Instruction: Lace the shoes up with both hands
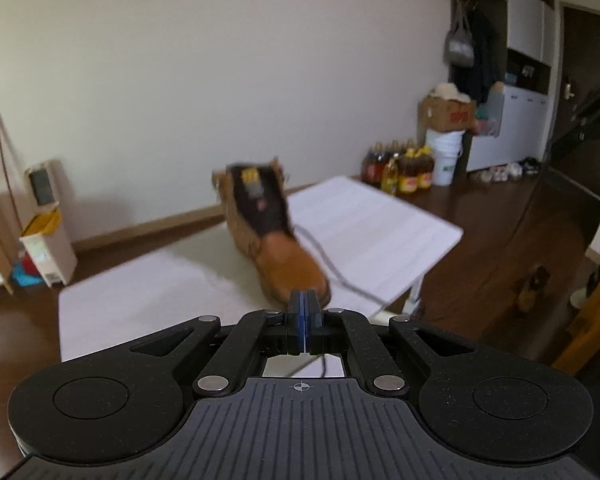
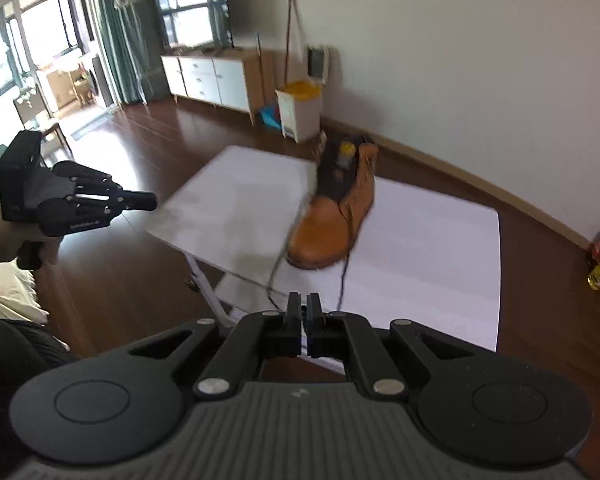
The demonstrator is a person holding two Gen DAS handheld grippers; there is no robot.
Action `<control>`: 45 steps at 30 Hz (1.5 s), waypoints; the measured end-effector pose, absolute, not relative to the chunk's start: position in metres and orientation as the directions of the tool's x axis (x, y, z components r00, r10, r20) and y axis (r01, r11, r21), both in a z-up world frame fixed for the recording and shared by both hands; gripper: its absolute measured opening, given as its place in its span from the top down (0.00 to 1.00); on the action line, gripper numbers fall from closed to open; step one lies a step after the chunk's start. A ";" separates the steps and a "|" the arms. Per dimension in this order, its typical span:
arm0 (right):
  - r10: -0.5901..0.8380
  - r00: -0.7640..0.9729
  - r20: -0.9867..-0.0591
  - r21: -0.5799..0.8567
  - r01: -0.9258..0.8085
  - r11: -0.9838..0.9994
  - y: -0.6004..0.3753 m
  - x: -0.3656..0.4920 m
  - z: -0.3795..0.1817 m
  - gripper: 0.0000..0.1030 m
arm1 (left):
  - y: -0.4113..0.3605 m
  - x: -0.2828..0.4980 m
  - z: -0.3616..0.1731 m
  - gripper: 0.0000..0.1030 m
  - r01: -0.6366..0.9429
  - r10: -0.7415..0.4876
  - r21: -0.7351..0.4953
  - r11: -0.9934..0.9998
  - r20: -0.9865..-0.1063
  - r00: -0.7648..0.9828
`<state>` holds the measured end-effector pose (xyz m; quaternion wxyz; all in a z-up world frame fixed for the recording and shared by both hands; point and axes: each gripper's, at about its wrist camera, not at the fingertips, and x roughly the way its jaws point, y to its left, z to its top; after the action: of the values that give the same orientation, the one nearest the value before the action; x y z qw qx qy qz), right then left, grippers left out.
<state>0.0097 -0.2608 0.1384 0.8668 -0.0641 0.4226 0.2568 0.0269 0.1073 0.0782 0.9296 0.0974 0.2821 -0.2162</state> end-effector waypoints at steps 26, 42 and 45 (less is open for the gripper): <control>0.366 0.542 -0.756 0.079 -0.480 0.874 -0.267 0.037 -0.039 0.97 | 0.059 0.095 -0.231 0.98 0.539 -0.422 0.045 0.841 -0.569 0.706; 0.506 0.443 -0.740 0.296 -0.462 0.836 -0.283 0.038 0.095 0.97 | 0.089 0.006 0.141 0.98 0.583 -0.586 -0.215 0.784 -0.567 0.579; 0.538 0.464 -0.704 0.311 -0.479 0.821 -0.289 0.026 0.125 0.97 | 0.087 0.001 0.177 0.98 0.586 -0.598 -0.233 0.776 -0.565 0.568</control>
<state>0.0261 -0.2886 0.1247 0.8549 0.0347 0.4238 0.2972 0.0006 0.0867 0.1771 0.8854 -0.0096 0.3228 -0.3344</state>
